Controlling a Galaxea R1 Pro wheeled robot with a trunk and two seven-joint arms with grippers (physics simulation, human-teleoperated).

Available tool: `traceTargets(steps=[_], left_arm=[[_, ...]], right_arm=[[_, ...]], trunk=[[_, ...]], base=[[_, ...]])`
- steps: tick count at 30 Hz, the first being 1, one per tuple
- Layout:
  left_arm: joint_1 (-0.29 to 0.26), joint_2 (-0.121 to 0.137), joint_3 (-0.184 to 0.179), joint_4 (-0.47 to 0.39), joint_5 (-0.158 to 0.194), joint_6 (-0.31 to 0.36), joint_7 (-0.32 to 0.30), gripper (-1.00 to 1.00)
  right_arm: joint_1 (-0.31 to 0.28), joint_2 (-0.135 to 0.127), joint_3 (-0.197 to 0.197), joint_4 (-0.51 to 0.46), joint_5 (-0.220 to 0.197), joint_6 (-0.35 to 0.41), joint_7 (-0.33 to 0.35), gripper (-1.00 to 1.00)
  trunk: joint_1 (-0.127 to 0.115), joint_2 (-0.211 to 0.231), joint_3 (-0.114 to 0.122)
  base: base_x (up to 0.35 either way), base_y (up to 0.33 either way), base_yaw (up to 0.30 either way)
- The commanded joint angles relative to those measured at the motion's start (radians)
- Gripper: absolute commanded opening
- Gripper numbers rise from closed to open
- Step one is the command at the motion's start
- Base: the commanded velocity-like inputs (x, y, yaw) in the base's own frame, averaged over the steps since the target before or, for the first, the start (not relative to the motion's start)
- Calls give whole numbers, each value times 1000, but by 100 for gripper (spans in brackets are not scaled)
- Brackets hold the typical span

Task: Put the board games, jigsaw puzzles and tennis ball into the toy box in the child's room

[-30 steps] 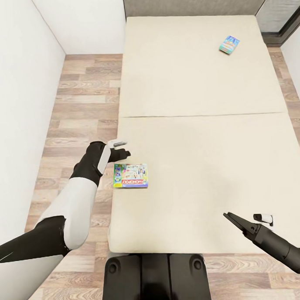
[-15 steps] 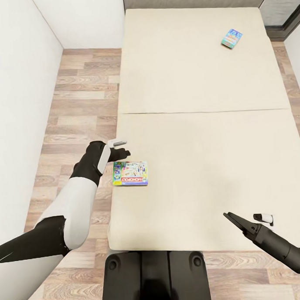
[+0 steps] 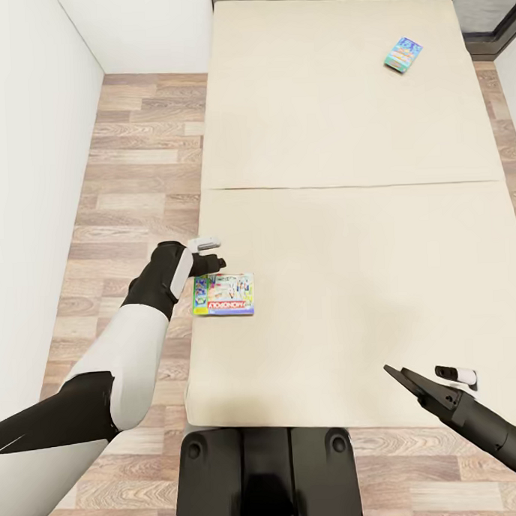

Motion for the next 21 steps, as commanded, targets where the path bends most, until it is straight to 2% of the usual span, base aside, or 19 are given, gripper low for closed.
traceTargets(steps=[1,21], left_arm=[[-2,-1,3,-1,0,4,3,100],[-37,-1,-3,-2,0,6,3,100]], right_arm=[[0,0,0,0,-3,9,6,100],[1,1,1,1,-1,10,25,100]], trunk=[[1,-2,-3],[1,-2,-35]], base=[[0,0,0],[0,0,0]])
